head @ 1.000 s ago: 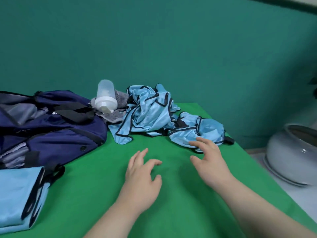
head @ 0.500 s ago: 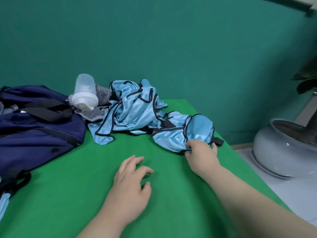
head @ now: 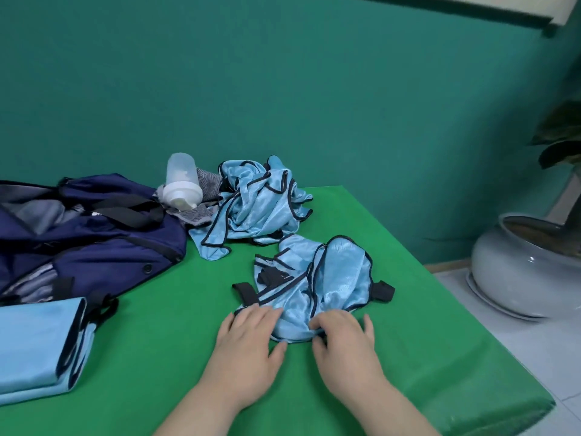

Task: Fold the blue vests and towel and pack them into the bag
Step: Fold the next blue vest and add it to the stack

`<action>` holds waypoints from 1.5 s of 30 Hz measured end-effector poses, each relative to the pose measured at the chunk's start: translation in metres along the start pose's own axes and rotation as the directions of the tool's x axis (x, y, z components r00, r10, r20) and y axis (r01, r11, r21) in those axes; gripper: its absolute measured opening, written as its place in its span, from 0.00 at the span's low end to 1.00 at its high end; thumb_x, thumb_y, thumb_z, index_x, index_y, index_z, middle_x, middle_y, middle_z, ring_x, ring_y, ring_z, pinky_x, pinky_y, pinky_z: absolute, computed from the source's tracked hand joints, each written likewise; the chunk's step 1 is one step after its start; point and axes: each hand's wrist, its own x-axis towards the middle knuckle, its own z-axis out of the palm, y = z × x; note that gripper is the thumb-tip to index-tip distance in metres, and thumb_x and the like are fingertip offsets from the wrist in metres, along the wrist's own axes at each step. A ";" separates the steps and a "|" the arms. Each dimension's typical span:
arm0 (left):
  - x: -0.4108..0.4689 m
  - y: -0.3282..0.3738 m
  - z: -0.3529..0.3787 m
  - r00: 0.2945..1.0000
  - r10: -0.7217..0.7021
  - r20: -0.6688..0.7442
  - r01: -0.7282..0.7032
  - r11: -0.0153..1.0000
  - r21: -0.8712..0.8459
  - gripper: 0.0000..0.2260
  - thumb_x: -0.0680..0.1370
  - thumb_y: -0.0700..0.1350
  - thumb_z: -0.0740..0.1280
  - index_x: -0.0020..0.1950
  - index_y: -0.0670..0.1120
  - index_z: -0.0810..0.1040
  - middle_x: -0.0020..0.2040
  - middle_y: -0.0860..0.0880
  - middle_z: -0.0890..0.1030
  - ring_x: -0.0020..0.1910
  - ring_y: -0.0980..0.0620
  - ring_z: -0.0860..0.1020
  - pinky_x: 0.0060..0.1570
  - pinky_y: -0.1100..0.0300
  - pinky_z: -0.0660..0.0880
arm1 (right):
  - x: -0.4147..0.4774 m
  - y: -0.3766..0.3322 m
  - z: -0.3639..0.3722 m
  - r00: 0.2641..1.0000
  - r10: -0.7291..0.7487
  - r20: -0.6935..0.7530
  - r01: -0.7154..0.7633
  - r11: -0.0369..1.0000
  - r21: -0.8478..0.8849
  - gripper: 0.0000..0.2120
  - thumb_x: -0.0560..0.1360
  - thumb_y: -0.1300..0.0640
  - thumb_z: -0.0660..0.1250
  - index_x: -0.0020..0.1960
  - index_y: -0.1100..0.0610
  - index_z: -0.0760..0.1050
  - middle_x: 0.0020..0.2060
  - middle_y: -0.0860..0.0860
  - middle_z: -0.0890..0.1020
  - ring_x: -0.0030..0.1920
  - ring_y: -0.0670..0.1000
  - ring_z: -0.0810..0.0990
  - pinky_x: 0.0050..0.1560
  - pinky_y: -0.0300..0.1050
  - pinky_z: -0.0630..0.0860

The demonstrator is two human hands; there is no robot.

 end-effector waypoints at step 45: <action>-0.070 -0.037 -0.066 0.910 -0.412 -0.049 0.414 0.901 0.128 0.20 0.77 0.53 0.59 0.70 0.62 0.68 0.67 0.61 0.69 0.64 0.56 0.69 0.60 0.53 0.52 | -0.027 -0.058 0.015 0.856 -0.502 0.119 0.501 0.864 0.046 0.10 0.75 0.47 0.64 0.50 0.47 0.82 0.43 0.39 0.83 0.46 0.43 0.77 0.62 0.28 0.60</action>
